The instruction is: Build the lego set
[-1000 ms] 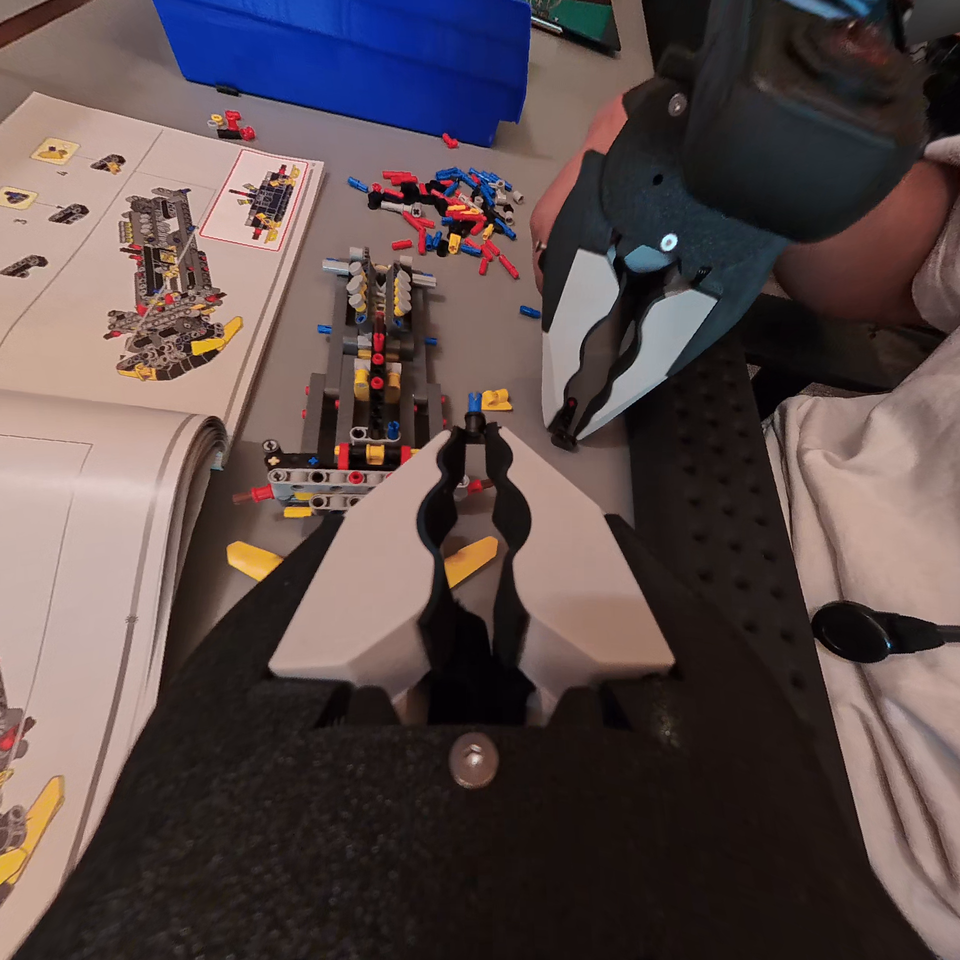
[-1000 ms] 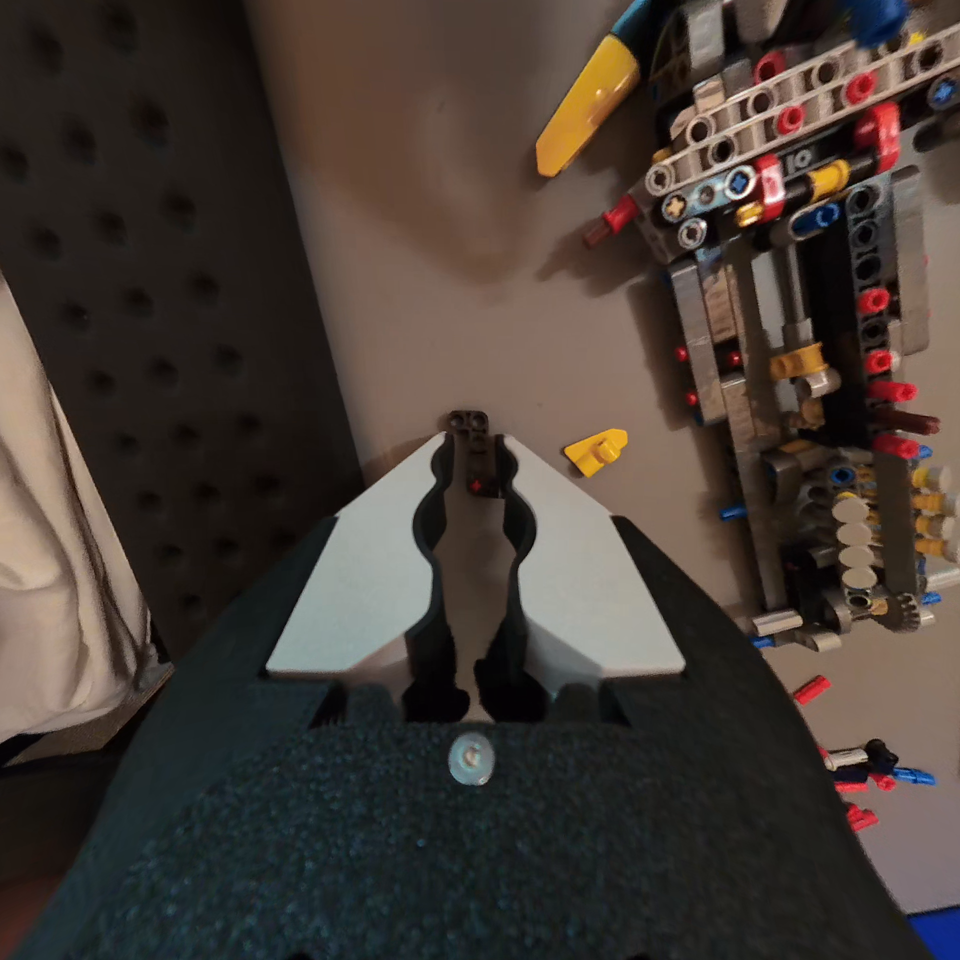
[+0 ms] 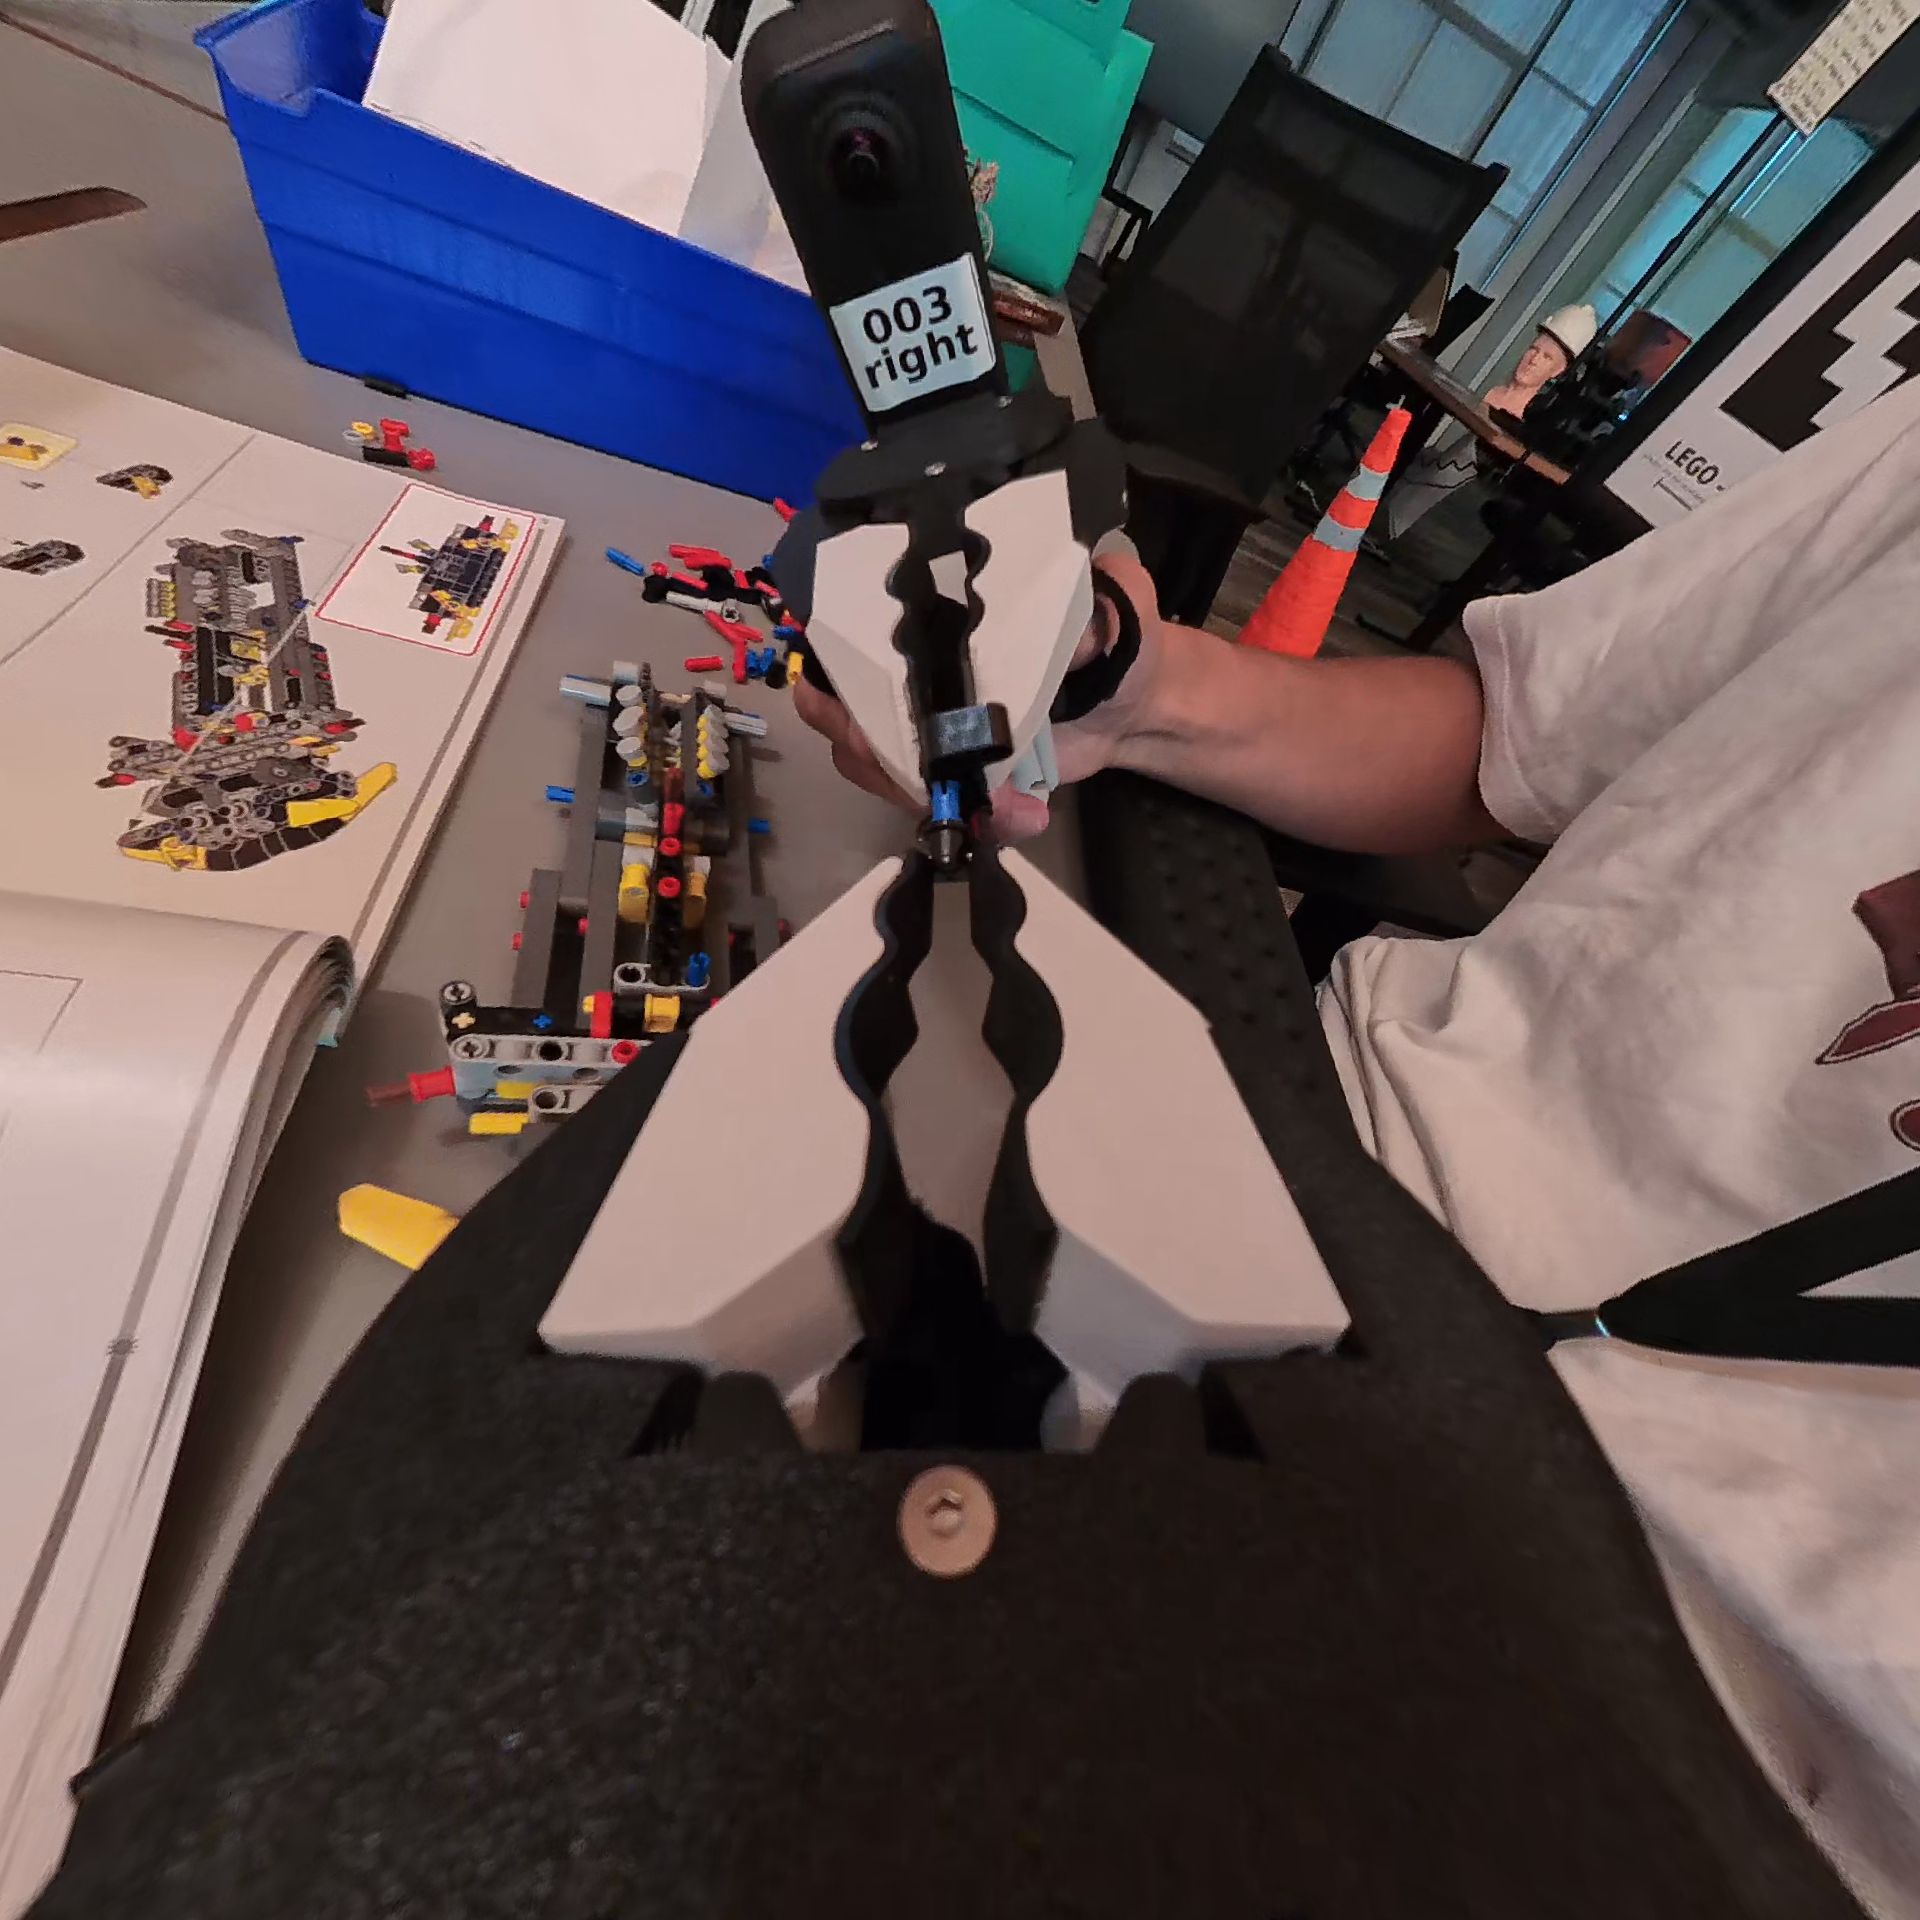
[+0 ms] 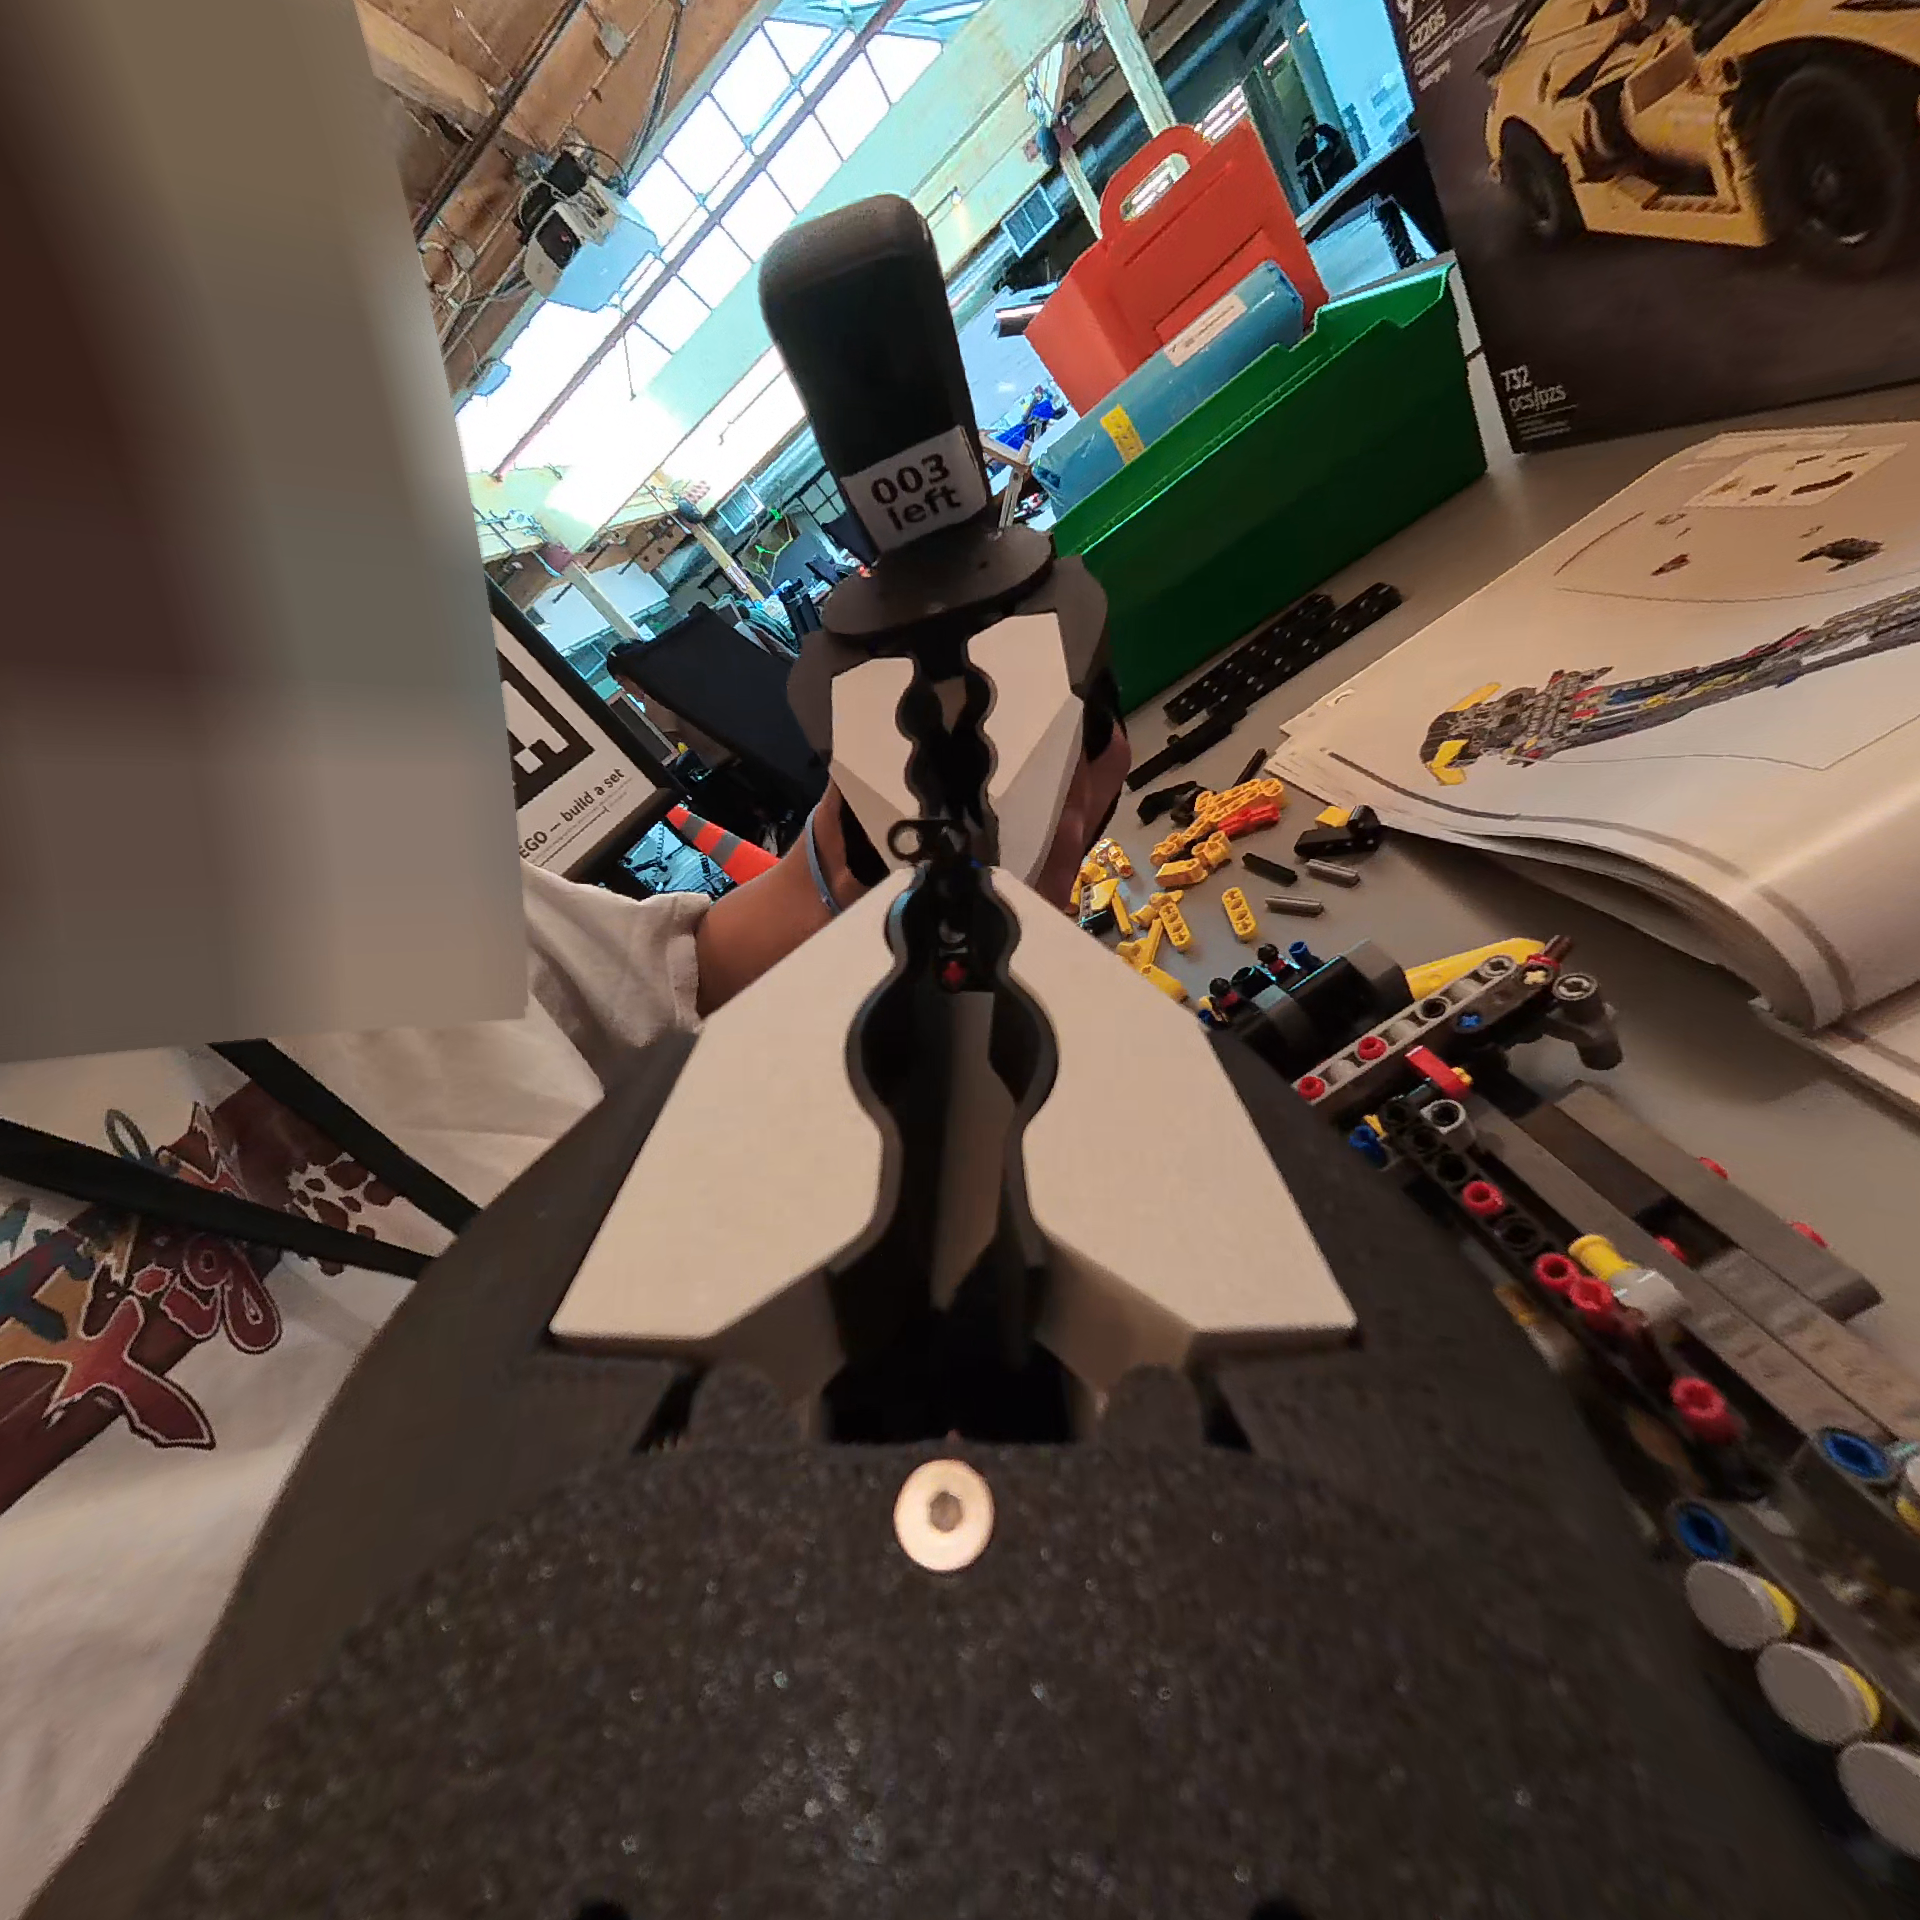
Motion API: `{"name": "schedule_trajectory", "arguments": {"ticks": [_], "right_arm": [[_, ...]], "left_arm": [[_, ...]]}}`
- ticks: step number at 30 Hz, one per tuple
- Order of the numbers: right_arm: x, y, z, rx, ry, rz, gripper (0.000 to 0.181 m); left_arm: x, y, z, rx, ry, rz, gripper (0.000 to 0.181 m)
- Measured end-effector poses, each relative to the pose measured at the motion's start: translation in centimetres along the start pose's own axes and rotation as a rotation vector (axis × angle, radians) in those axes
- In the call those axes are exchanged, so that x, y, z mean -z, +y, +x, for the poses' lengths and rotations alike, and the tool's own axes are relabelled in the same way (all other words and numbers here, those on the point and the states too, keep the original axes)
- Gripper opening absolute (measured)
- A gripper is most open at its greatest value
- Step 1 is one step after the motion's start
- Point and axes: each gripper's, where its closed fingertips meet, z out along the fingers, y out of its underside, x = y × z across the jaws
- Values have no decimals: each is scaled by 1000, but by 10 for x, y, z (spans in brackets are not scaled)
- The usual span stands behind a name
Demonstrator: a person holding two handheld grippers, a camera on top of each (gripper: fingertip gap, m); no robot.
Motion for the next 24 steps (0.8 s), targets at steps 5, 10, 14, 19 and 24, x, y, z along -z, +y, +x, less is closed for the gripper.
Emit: {"name": "schedule_trajectory", "arguments": {"ticks": [5,10,14,19,24], "right_arm": [[-2,1,3,7,15,-5,6],[-3,4,5,10,25,-16,6],[-3,7,7,36,43,-30,6],[-3,15,12,83,80,-83,6],[-4,24,11,78,64,-134,7]], "left_arm": [[-2,4,0,12,1,-22,6],[-2,6,-2,29,-6,-39,6],[-4,10,-3,-10,-41,-73,6],[-5,18,-7,-73,-93,-137,6],[-6,27,-5,-174,-119,-208,6]]}}
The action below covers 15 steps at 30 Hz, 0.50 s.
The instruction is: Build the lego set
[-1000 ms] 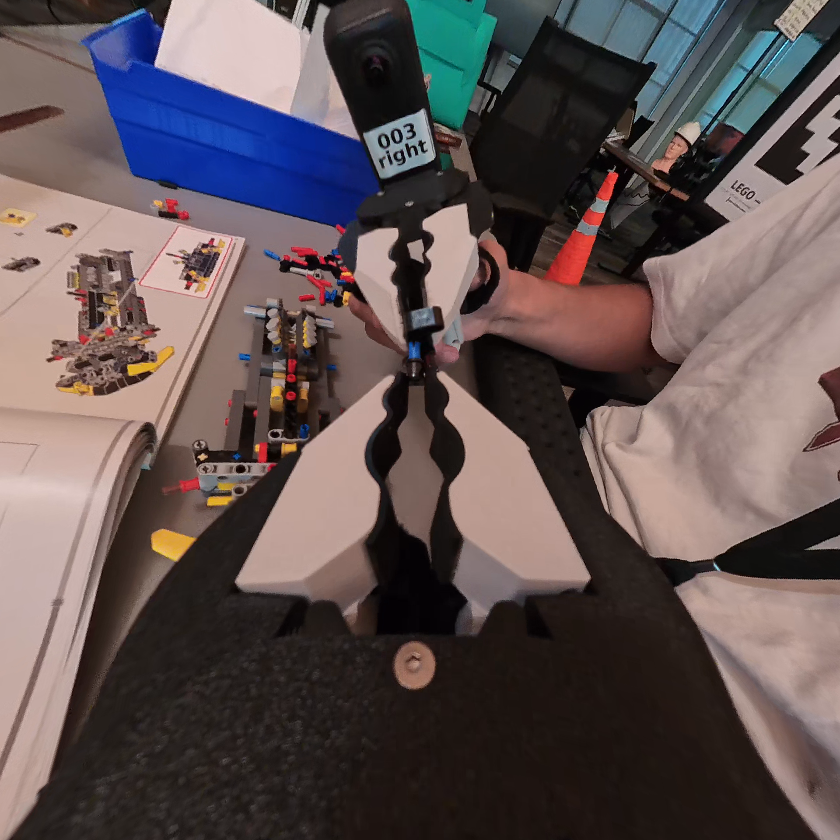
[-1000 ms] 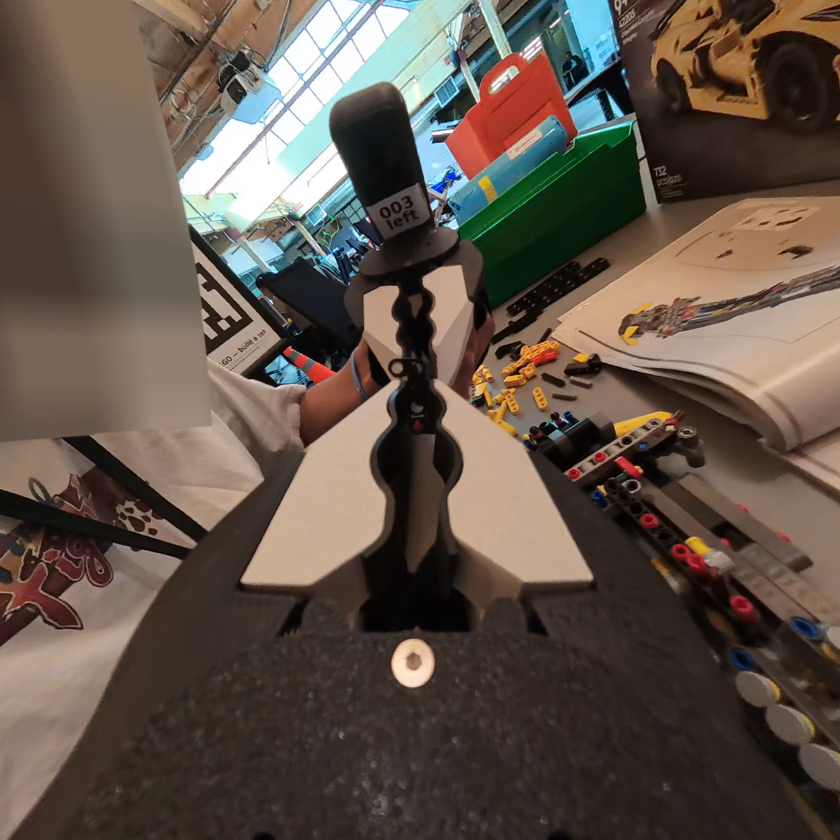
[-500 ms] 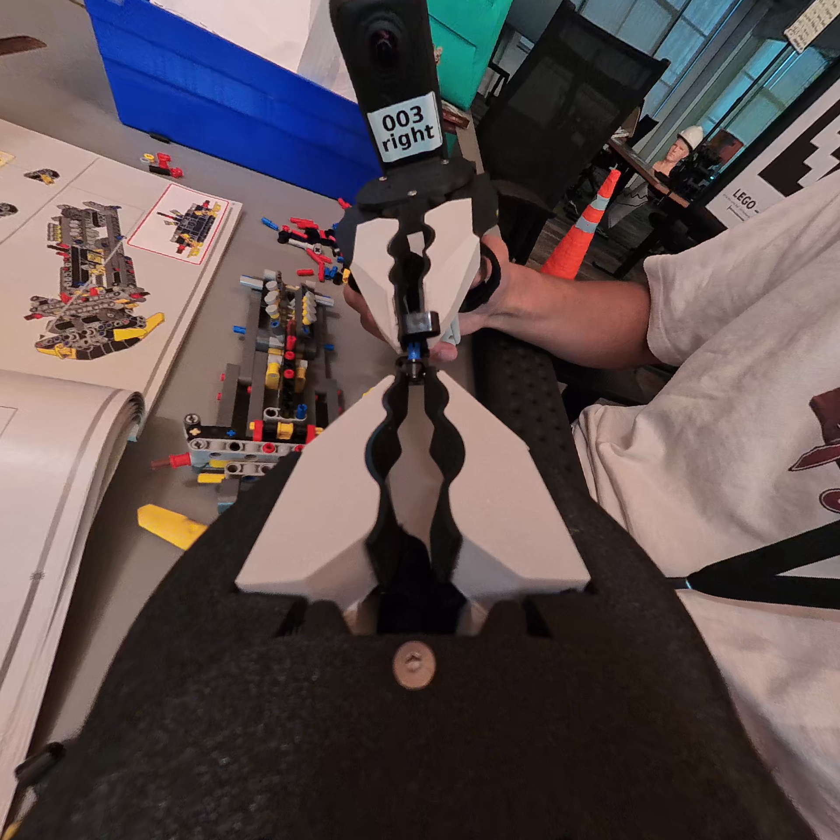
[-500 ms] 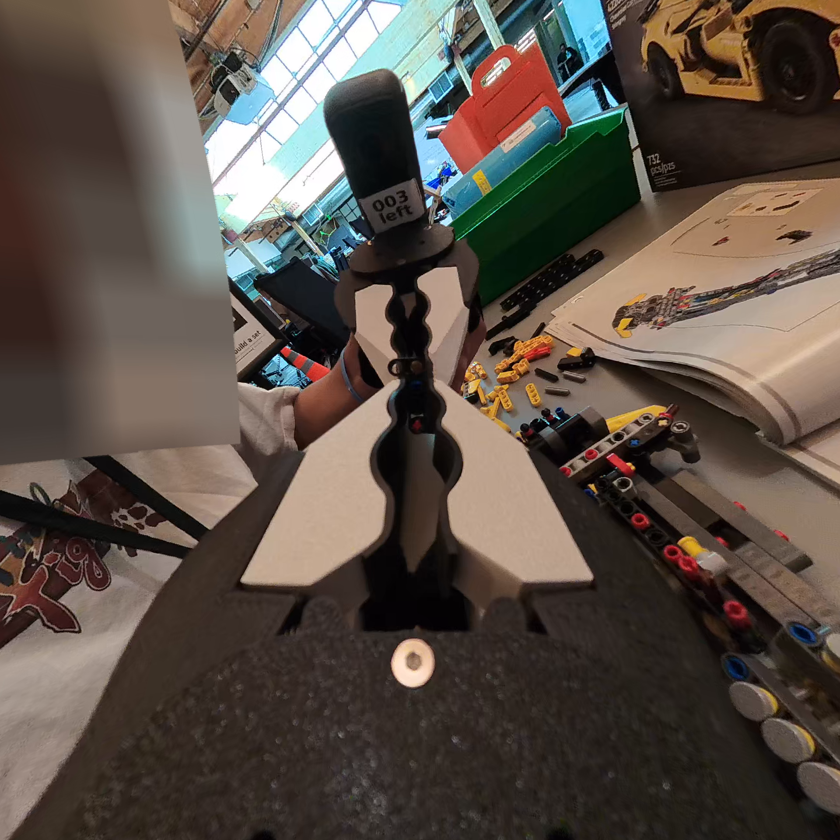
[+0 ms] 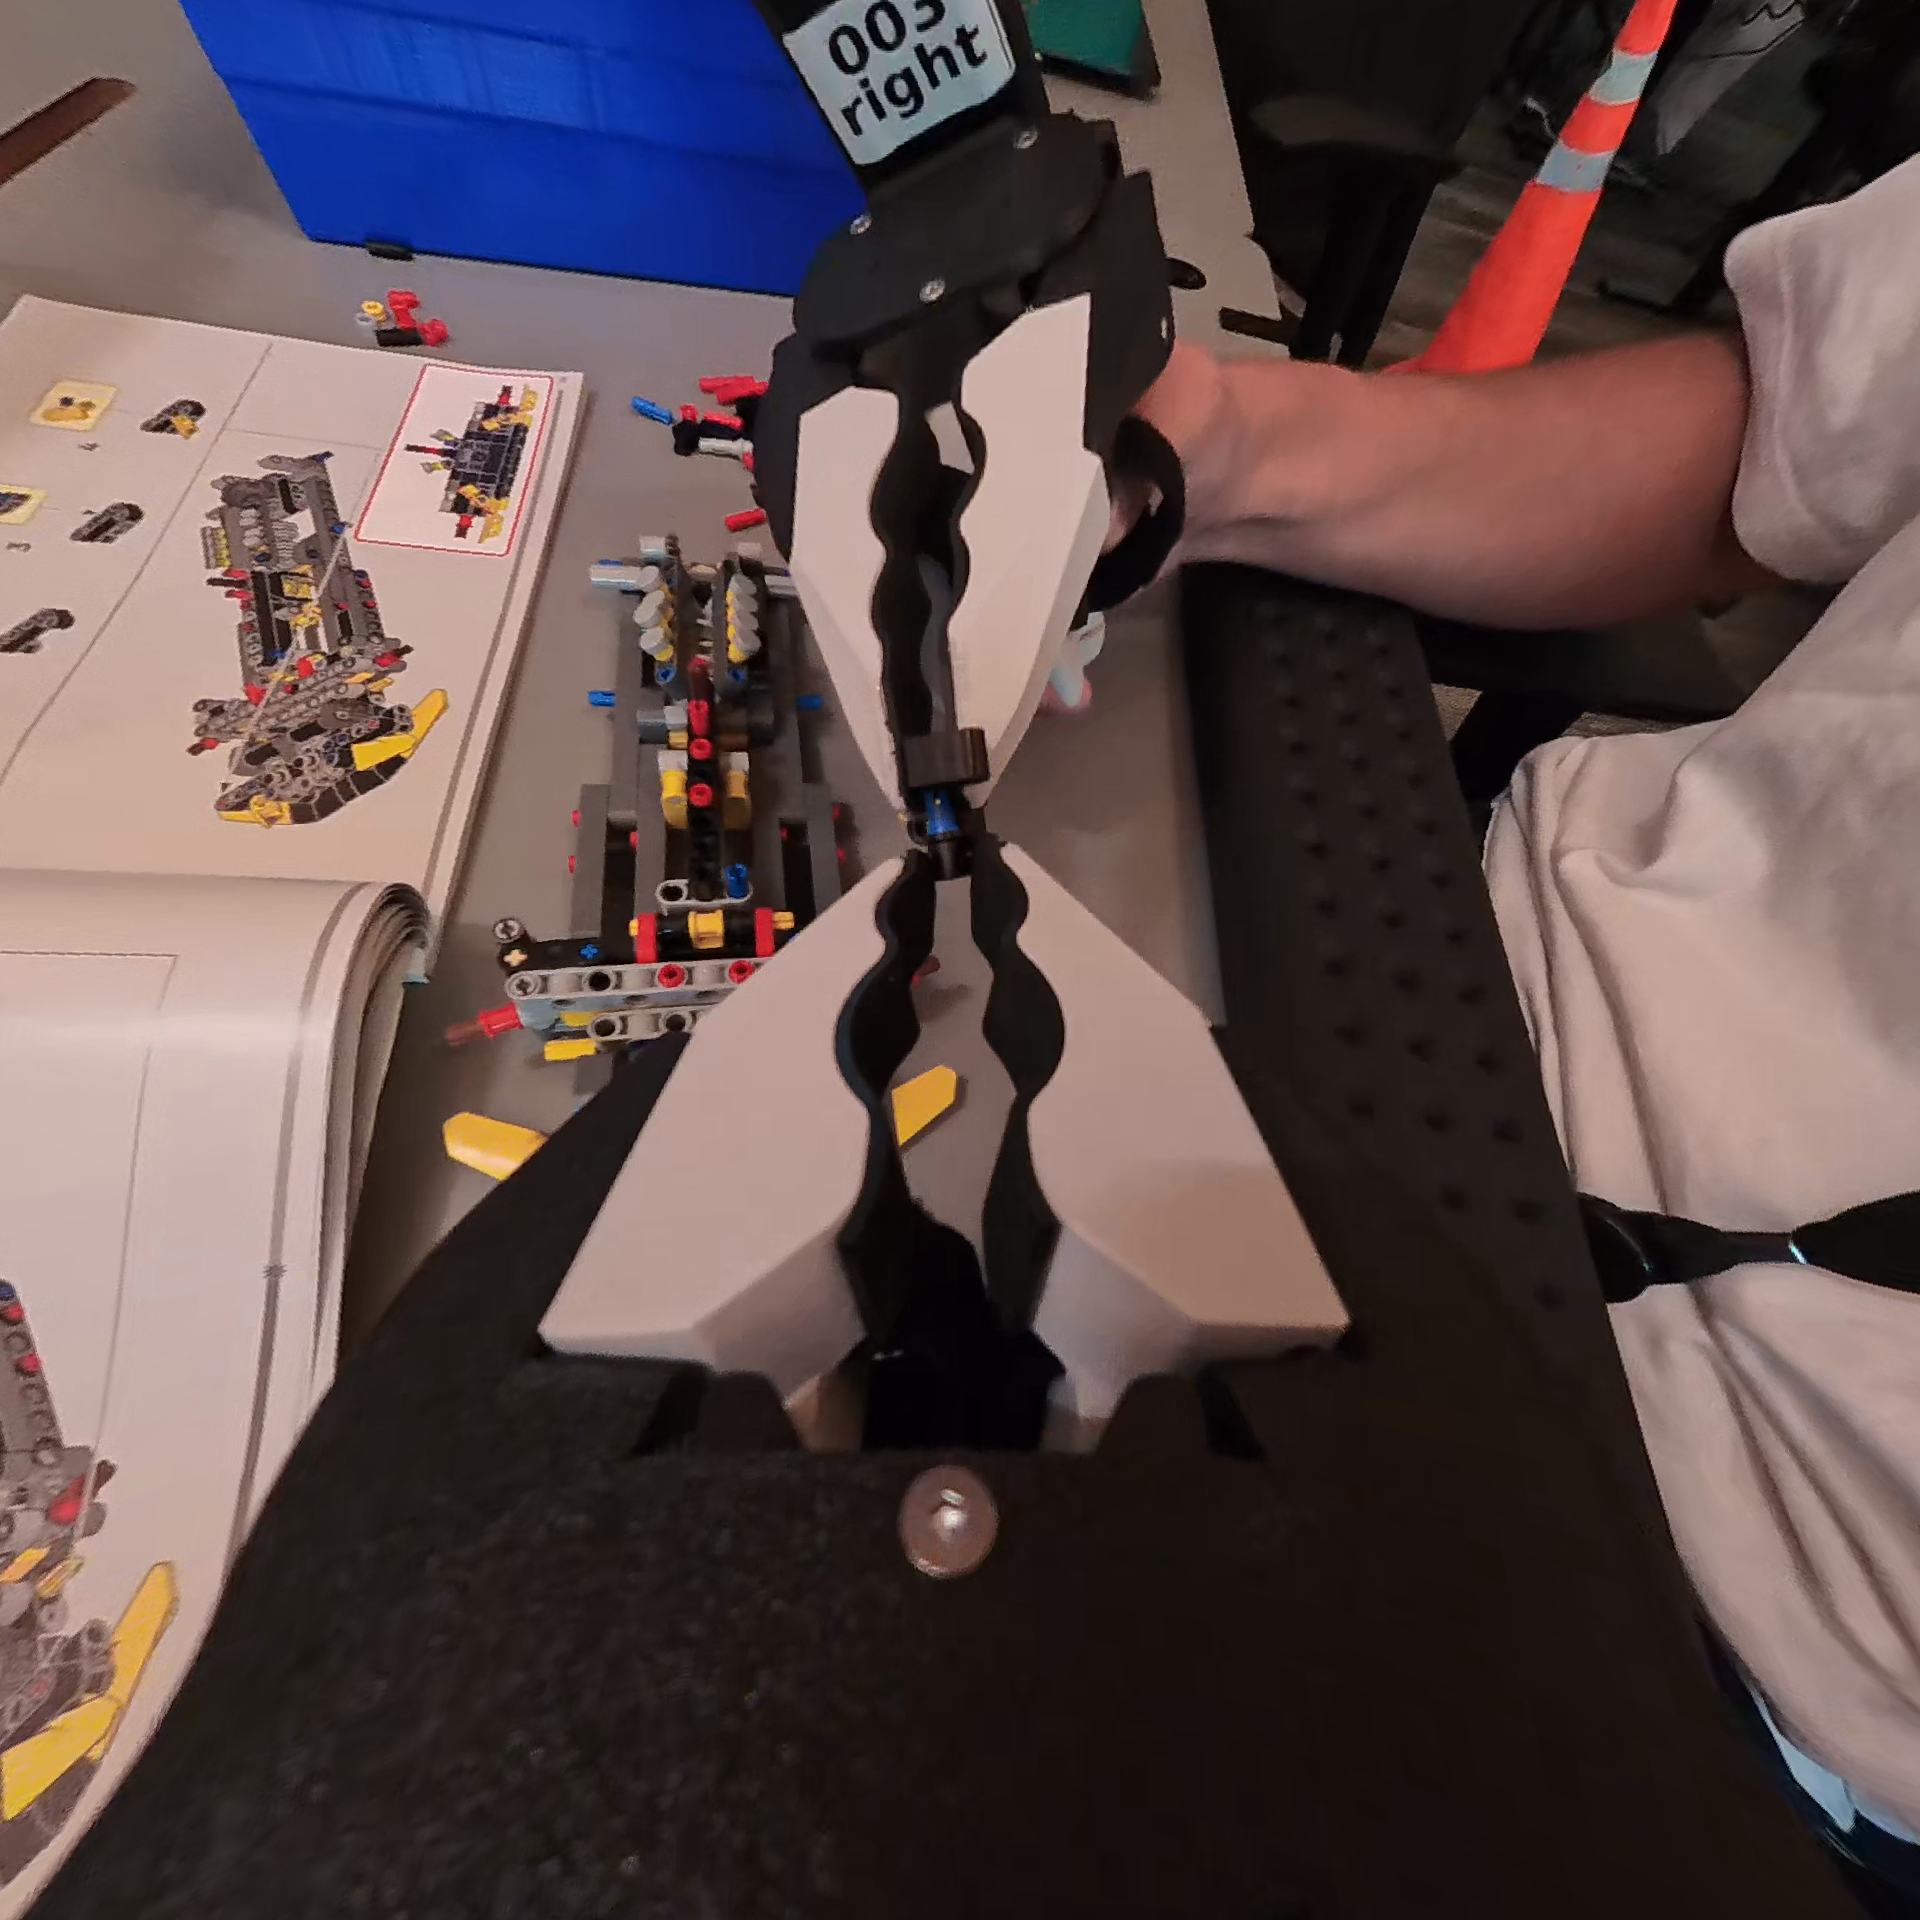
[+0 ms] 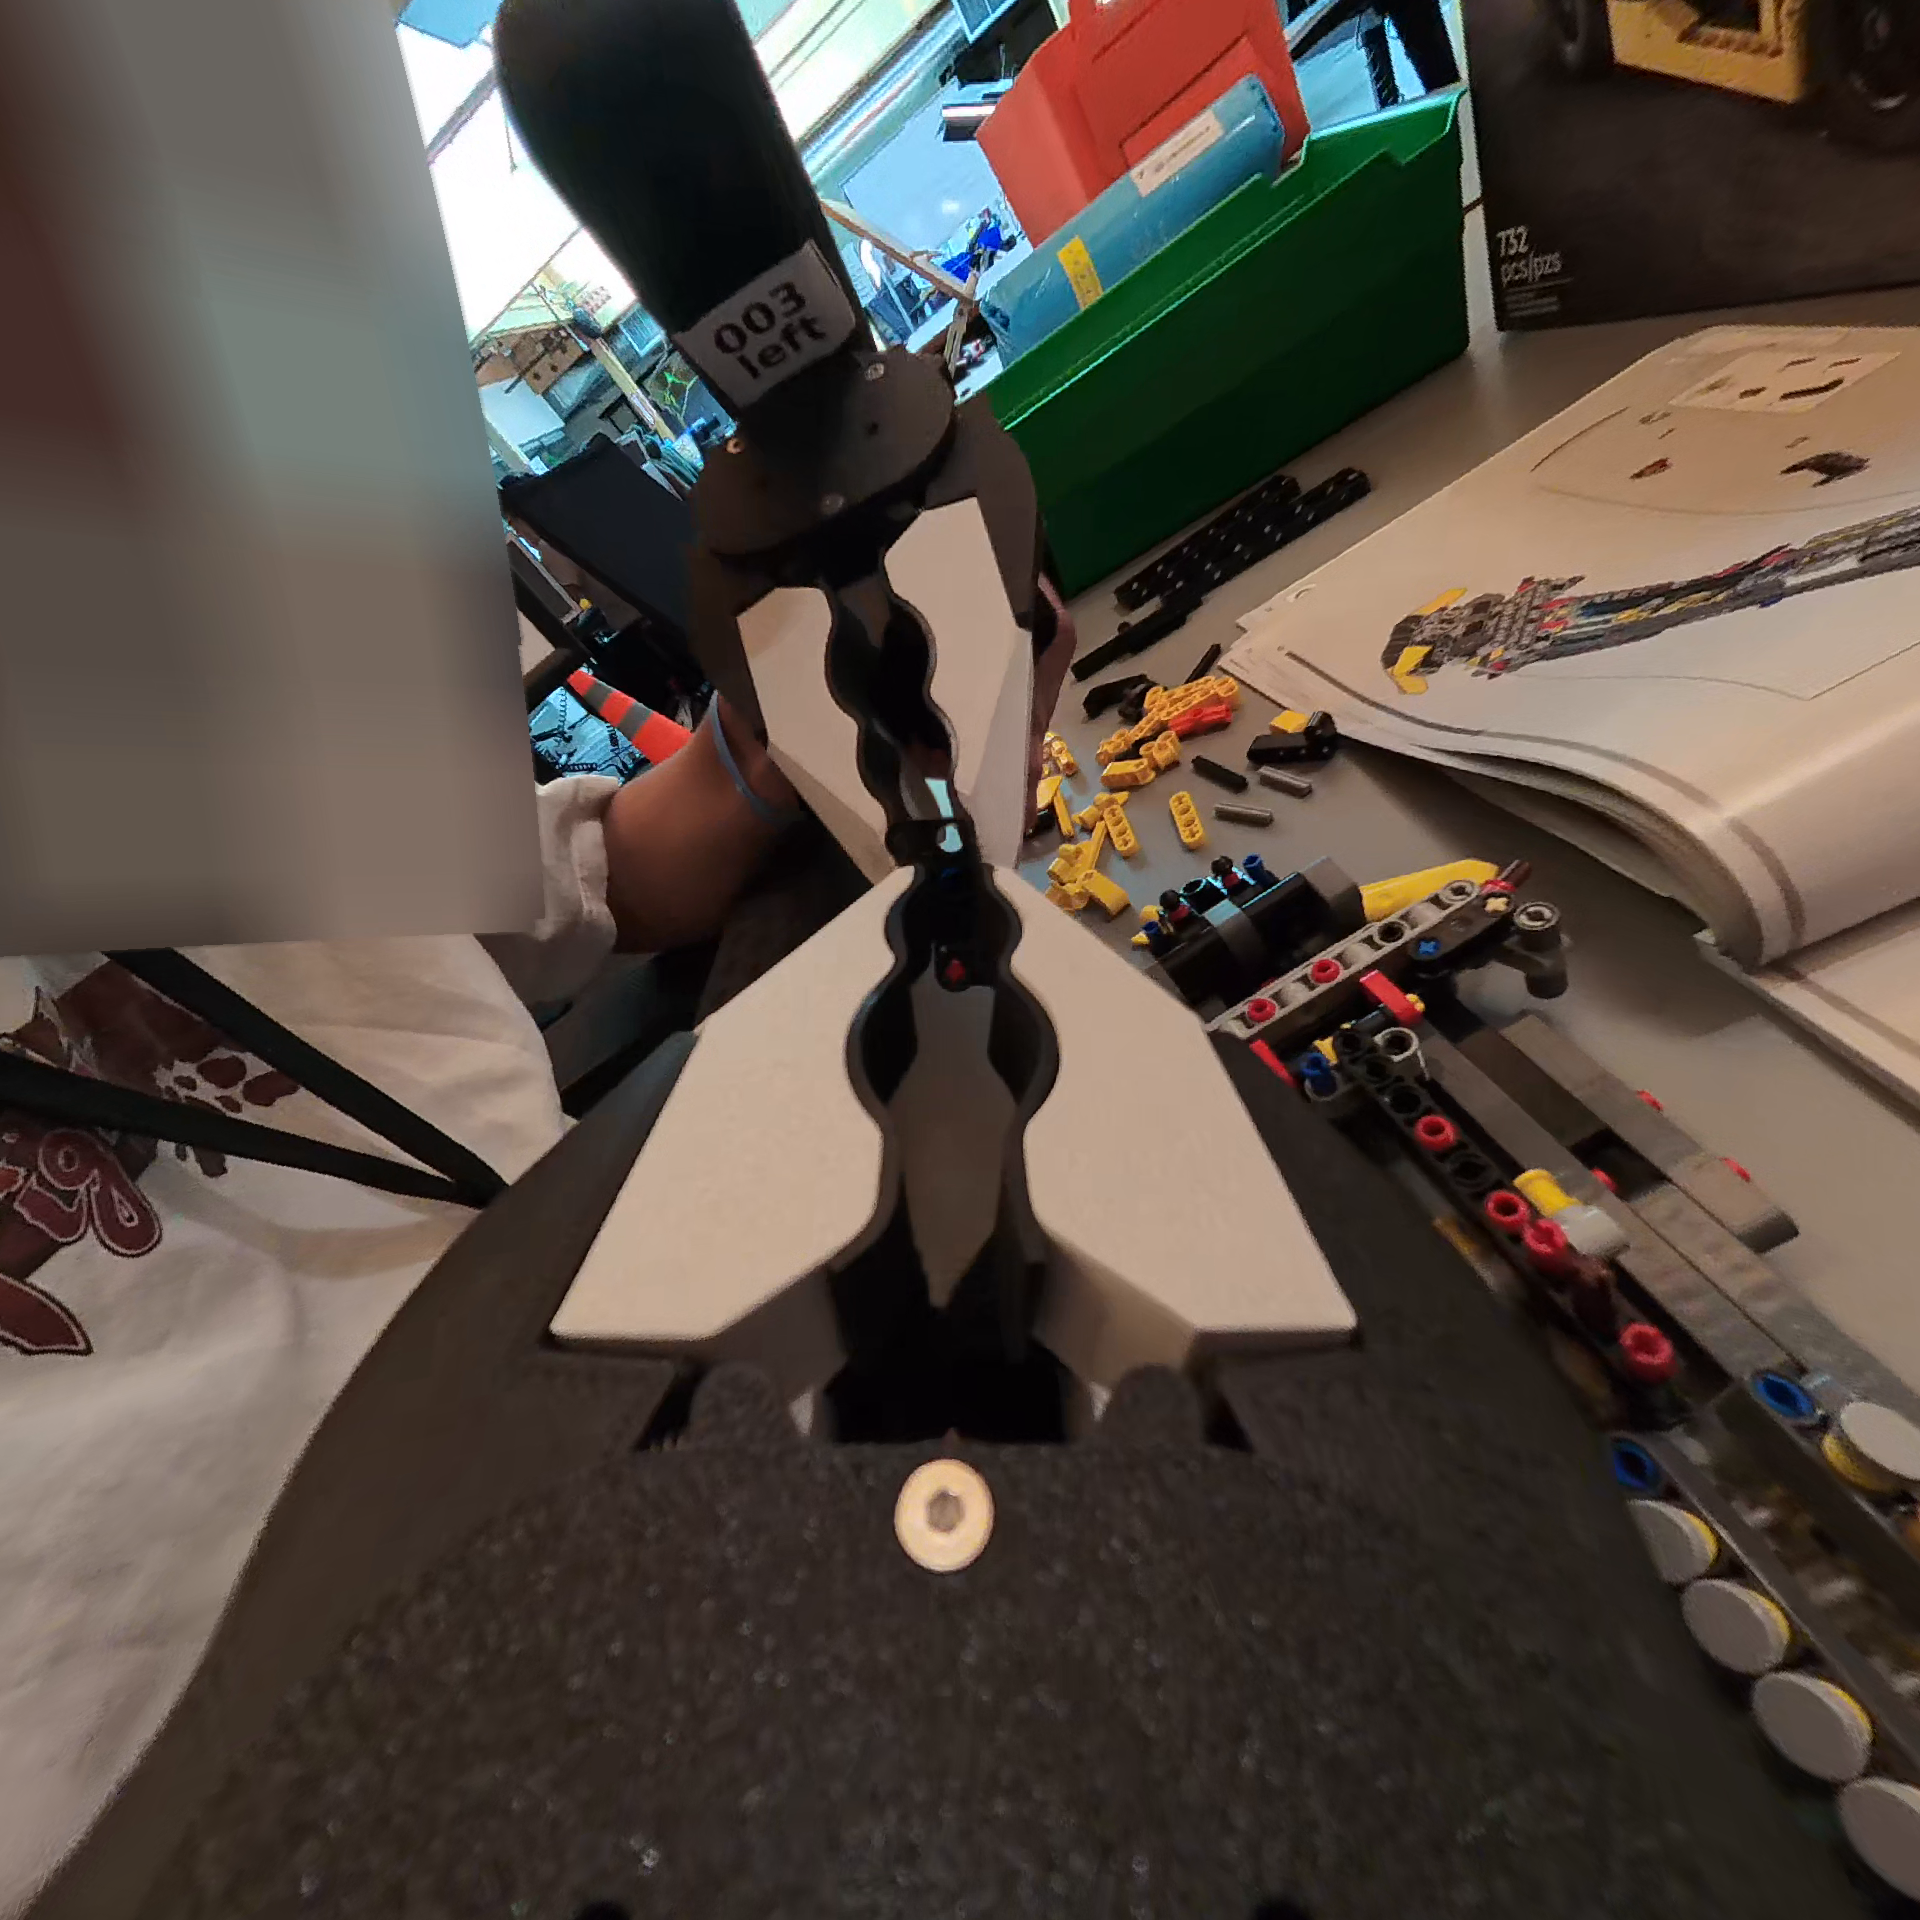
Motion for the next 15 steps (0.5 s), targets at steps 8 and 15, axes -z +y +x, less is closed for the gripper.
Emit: {"name": "schedule_trajectory", "arguments": {"ticks": [8,15], "right_arm": [[-5,19,1,96,39,-114,7],[-5,14,-12,-63,-98,-81,5]], "left_arm": [[-6,15,9,-59,38,-86,6],[-2,7,9,-62,56,-34,7]]}}
